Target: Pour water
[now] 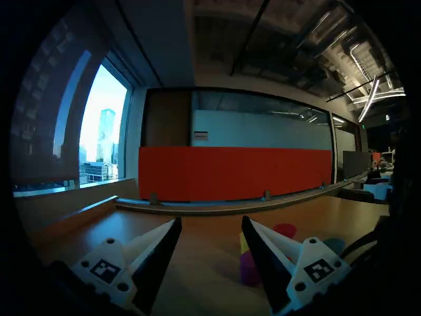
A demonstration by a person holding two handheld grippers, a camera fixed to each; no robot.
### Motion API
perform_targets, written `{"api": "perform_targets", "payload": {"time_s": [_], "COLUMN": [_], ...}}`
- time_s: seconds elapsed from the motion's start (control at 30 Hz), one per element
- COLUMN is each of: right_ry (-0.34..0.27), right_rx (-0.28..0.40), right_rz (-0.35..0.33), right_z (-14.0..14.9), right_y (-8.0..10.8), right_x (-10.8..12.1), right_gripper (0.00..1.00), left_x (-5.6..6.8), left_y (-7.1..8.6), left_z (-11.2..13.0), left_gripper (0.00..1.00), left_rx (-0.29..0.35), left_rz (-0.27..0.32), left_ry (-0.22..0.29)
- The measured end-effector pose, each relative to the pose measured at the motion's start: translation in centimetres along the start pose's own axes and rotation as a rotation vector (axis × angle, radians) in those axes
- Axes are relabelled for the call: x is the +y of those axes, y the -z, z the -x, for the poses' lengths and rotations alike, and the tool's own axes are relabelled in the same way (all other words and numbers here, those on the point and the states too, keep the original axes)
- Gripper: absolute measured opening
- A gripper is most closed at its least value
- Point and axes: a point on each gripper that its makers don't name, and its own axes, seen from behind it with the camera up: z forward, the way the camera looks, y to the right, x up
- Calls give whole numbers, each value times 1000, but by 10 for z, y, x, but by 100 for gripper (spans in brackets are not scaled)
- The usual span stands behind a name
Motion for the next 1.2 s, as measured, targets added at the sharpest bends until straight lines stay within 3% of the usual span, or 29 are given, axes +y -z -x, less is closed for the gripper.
{"api": "perform_targets", "payload": {"time_s": [0.57, 0.87, 1.2], "right_ry": [4, -7, -6], "right_rx": [-46, -63, -69], "right_rz": [13, 16, 17], "right_z": [4, 8, 5], "right_y": [-8, -6, -6], "right_x": [2, 2, 1], "right_gripper": [98, 98, 98], "left_x": [-10, -10, -11], "left_y": [4, 7, 8], "left_z": [0, -6, 4], "left_gripper": [83, 83, 84], "left_rx": [29, 67, 68], "left_rz": [-66, -90, -103], "left_ry": [-2, -21, -41]}}
